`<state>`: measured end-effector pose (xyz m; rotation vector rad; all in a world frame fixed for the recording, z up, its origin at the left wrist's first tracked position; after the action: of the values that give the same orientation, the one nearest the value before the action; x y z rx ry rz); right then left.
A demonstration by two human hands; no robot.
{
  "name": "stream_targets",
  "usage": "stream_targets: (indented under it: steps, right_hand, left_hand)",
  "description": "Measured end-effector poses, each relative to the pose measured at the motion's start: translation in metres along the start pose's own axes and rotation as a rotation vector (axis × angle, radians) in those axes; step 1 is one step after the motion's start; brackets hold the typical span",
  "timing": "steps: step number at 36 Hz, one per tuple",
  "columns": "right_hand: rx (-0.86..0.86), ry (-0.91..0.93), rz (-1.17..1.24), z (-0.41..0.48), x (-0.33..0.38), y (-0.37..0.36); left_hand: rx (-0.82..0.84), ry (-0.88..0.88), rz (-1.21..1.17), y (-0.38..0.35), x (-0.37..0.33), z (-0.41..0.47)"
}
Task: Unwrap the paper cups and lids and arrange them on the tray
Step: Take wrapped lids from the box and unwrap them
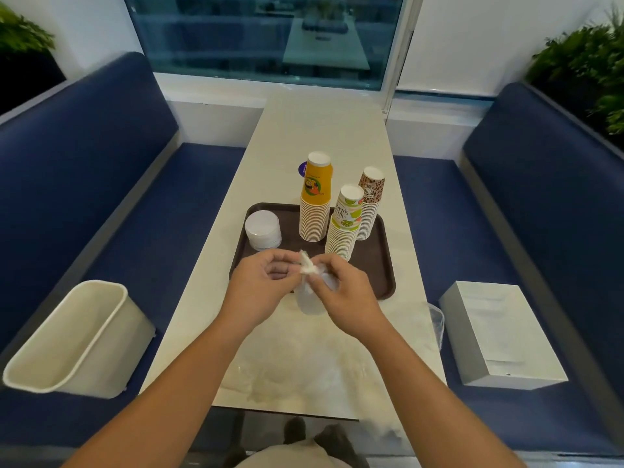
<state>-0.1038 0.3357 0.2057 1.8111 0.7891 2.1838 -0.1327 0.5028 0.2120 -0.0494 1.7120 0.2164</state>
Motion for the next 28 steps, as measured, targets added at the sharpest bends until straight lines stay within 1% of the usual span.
stream_targets:
  steps: [4,8,10,13,15,19,22,25,26,28]
  right_hand:
    - [-0.131,-0.029,-0.014,-0.001,0.002,0.004]
    - [-0.191,-0.081,0.020,0.000,-0.001,0.008]
    - [-0.177,-0.102,0.048,0.000,-0.004,0.007]
    - [-0.102,-0.111,0.074,0.002,-0.003,0.001]
    - [-0.058,-0.085,0.064,0.003,0.003,-0.002]
    - [0.005,-0.060,0.064,0.004,0.012,-0.003]
    - [-0.016,-0.048,0.006,0.005,0.015,0.002]
    - [-0.089,-0.063,-0.074,0.008,0.015,0.012]
    - [-0.105,-0.062,-0.084,0.009,0.016,0.014]
    - [-0.121,-0.058,-0.097,0.011,0.018,0.016]
  left_hand:
    - [0.030,-0.022,0.062,0.005,-0.009,0.003]
    - [0.066,-0.069,0.162,0.009,-0.020,0.005]
    - [0.116,-0.070,0.209,0.010,-0.022,0.006]
    - [0.157,-0.076,0.281,0.010,-0.024,0.009]
    - [0.152,-0.103,0.314,0.006,-0.028,0.008]
    - [0.087,-0.243,0.467,-0.001,-0.042,0.006]
    - [0.056,-0.177,0.444,0.002,-0.042,0.010]
    - [0.015,0.024,0.267,0.006,-0.034,0.013]
    - [0.007,0.040,0.254,0.006,-0.032,0.014]
    - [0.033,-0.008,0.282,0.002,-0.031,0.019]
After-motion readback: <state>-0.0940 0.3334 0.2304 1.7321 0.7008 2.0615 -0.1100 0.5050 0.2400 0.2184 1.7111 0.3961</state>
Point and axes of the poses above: each hand's wrist, its own z-axis towards the middle knuckle, its own y-axis out of the back of the hand, x = y × z, the point moved 9 cm from there along z, towards the middle knuckle, and after that the axes turned 4 degrees about -z, right-handed, at the moved point
